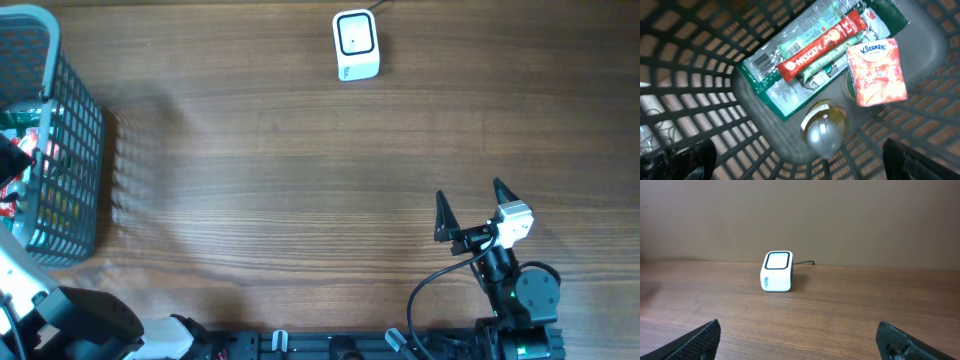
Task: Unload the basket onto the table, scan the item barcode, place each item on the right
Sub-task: 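Reach the left gripper into the basket and grasp the Vim bottle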
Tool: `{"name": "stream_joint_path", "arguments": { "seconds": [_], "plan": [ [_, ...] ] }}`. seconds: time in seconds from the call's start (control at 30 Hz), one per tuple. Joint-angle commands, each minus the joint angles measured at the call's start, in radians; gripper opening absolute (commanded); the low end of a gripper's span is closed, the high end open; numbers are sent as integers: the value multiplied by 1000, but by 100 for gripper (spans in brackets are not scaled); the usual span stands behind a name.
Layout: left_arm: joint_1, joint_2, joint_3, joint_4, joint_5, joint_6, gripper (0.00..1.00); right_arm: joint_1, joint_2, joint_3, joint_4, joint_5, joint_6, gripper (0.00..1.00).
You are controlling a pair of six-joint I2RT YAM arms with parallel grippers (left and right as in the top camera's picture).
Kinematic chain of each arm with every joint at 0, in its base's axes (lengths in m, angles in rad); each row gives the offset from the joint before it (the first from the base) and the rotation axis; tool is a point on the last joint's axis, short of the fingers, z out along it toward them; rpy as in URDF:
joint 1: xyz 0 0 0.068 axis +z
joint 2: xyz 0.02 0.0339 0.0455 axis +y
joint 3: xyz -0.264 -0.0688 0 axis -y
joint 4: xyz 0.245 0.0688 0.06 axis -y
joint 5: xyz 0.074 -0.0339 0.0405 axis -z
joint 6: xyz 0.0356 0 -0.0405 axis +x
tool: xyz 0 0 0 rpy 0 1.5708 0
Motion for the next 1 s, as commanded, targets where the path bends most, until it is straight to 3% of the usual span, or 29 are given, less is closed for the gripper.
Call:
{"name": "stream_joint_path", "arguments": {
  "seconds": [0.0,0.4,0.7,0.97],
  "plan": [
    [-6,21,-81,32,10,31,100,-5,-3,-1,3,-13,4,100],
    [-5,29,-241,196,52,35,100,-5,-3,-1,4,-13,4,100],
    [-6,97,-286,236,104,35,100,-5,-3,-1,4,-13,3,100],
    [-6,129,-292,274,172,35,85,-5,-3,-1,4,-13,4,99]
  ]
}}
